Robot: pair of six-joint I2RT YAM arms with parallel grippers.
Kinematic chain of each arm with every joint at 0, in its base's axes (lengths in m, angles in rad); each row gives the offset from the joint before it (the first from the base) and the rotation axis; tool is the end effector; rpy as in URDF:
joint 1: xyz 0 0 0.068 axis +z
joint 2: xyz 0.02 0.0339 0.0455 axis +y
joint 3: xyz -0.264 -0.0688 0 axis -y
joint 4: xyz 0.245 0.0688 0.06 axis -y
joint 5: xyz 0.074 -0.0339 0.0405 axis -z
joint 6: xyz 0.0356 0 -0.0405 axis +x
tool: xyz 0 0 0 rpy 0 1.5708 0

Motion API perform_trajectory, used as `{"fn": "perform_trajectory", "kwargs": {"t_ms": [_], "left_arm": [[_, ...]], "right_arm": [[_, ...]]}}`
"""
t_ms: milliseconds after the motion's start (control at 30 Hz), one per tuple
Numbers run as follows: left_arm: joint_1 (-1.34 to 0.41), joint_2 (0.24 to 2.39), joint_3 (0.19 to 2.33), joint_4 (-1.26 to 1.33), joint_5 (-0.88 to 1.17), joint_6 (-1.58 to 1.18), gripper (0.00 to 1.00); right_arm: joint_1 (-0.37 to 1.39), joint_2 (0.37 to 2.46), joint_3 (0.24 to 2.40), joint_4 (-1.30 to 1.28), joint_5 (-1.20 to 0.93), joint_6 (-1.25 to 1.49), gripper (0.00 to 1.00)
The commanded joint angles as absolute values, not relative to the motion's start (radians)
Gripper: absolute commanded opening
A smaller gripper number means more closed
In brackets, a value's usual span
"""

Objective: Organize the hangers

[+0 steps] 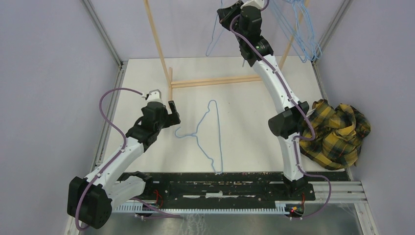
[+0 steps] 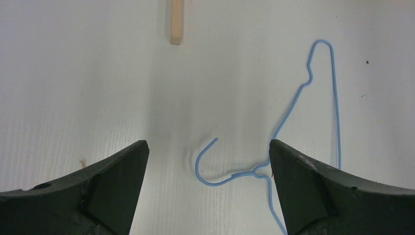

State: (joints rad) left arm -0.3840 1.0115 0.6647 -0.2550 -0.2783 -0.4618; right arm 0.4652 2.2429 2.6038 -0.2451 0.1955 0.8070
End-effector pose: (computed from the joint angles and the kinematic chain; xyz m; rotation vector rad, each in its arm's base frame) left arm 0.2076 -0.0733 0.2492 -0.2416 2.1388 -0.1895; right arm 0.4505 0.2184 0.4753 0.4212 1.4614 0.8893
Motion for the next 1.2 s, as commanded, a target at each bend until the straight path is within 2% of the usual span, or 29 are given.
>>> {"fn": "perform_trajectory", "kwargs": {"t_ms": [0, 200, 300, 400, 533, 733, 967, 1167], "left_arm": [[-0.388, 1.000, 0.688, -0.210, -0.268, -0.460, 1.00], [-0.388, 1.000, 0.693, -0.217, -0.266, -0.462, 1.00], [-0.387, 0.997, 0.690, -0.215, -0.274, -0.461, 1.00], [-0.386, 1.004, 0.693, -0.218, -0.280, -0.456, 1.00], [-0.387, 1.016, 0.693, -0.215, -0.274, -0.457, 1.00], [-0.388, 1.026, 0.695, -0.221, -0.283, -0.453, 1.00], [-0.388, 1.037, 0.704, -0.230, -0.300, -0.464, 1.00], [-0.386, 1.052, 0.718, -0.260, -0.298, -0.500, 1.00]], "right_arm": [[0.454, 2.184, 2.543, -0.205, 0.154, 0.806, 0.16], [0.453, 2.034, 2.332, -0.084, 0.155, 0.751, 0.39], [0.454, 1.972, 2.281, -0.080, 0.114, 0.712, 0.47], [0.458, 1.902, 2.218, -0.092, 0.066, 0.675, 0.59], [0.481, 1.731, 2.015, -0.046, 0.078, 0.595, 0.71], [0.575, 1.546, 1.821, -0.089, 0.123, 0.404, 0.73], [0.837, 1.470, 1.685, -0.311, 0.157, 0.207, 0.72], [0.940, 1.410, 1.329, -0.362, 0.166, 0.235, 0.66]]}}
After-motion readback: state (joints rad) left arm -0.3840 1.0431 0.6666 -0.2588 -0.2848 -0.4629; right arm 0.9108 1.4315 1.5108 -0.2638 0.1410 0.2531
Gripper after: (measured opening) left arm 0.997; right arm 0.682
